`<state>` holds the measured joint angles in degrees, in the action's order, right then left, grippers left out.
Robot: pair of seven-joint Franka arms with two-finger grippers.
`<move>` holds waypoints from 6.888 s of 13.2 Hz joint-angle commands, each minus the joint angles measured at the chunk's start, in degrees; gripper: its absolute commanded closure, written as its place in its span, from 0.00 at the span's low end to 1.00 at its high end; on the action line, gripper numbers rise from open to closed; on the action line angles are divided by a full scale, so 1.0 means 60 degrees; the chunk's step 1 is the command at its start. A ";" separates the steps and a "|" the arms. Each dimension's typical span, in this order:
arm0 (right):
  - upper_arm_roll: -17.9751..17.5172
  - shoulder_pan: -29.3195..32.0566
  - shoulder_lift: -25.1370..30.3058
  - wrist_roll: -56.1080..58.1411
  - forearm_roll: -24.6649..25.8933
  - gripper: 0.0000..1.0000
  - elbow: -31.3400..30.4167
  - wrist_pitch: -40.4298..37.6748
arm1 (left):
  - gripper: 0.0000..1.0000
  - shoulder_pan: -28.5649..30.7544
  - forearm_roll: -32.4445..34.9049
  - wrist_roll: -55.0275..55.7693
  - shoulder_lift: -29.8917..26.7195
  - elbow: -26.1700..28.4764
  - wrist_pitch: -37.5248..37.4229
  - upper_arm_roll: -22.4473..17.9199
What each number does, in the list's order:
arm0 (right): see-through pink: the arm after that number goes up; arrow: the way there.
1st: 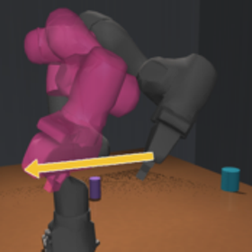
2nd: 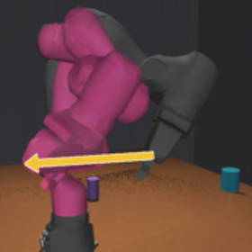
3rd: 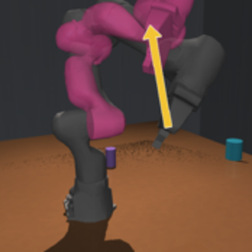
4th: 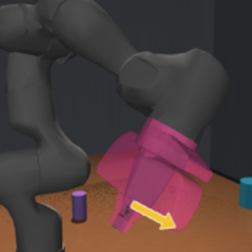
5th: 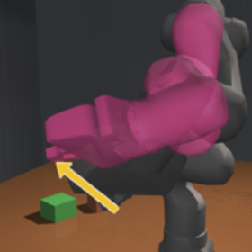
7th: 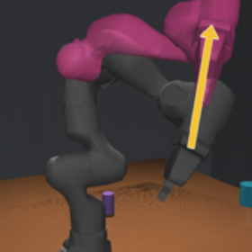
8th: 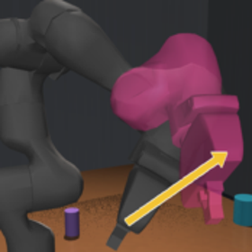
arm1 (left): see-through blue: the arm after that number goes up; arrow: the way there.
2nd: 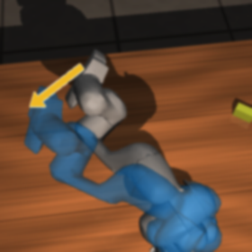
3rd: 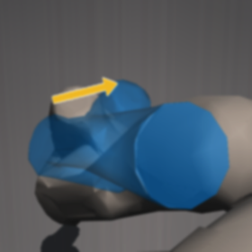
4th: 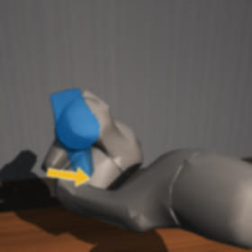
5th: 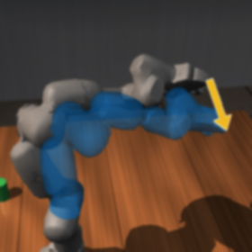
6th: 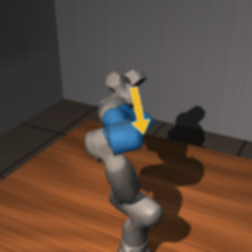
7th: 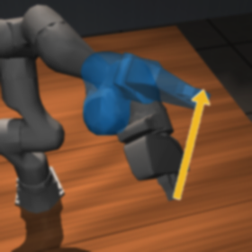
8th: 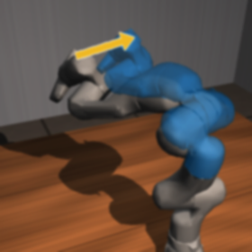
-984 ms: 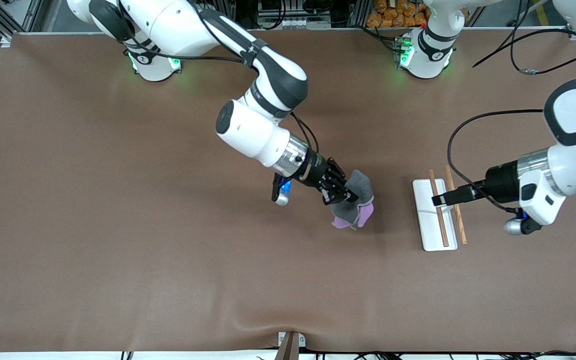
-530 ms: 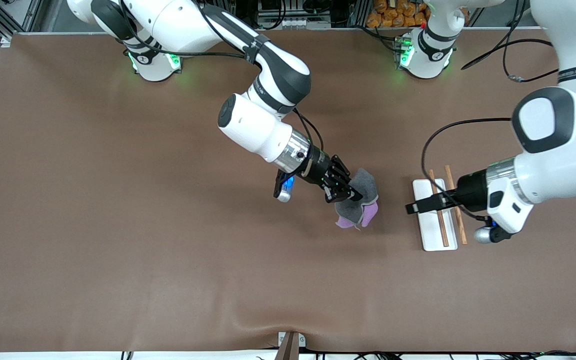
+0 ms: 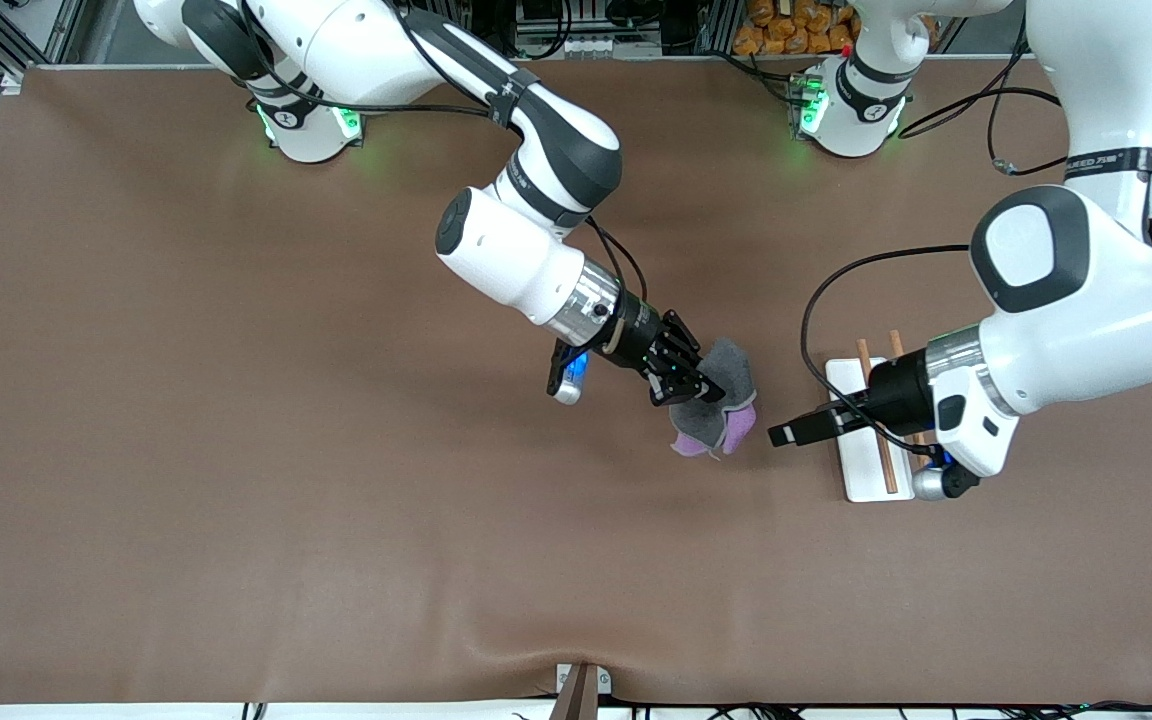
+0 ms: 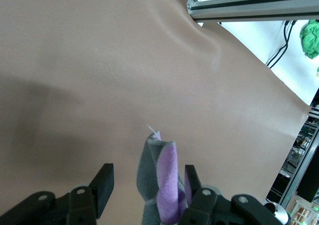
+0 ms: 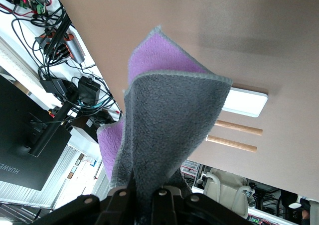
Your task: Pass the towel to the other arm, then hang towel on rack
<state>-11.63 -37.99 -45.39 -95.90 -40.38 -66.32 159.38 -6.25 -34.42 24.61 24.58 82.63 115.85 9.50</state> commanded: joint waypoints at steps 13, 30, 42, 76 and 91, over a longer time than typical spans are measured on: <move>0.0078 -0.0070 -0.0022 -0.0071 -0.0227 1.00 0.0126 0.0053 | 0.61 -0.0482 -0.0065 0.0658 0.0268 -0.0223 0.0248 -0.0030; 0.0121 -0.0055 0.0022 -0.0056 -0.0082 0.32 0.0038 -0.0006 | 1.00 -0.0497 -0.0050 0.0629 0.0254 -0.0208 0.0234 -0.0030; 0.0195 0.0383 0.0080 0.0046 0.2342 0.00 -0.0489 -0.0632 | 1.00 -0.0321 0.3387 -0.0057 -0.0581 -0.0237 -0.1698 -0.0031; 0.0180 0.6492 0.3858 1.5221 0.7404 0.00 -0.0475 -1.1430 | 1.00 0.2476 0.4564 -0.3180 0.1016 -0.0076 -0.2623 -0.0191; 0.0166 0.7884 0.7198 1.5779 0.7229 0.00 -0.4222 -1.1420 | 0.00 0.2887 0.4579 -0.3399 0.1675 -0.0105 -0.2623 -0.0206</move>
<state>-9.74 7.98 -6.43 -1.69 3.80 -85.47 87.67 10.65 -8.10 4.64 34.46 82.70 100.88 7.89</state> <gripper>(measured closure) 0.000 0.612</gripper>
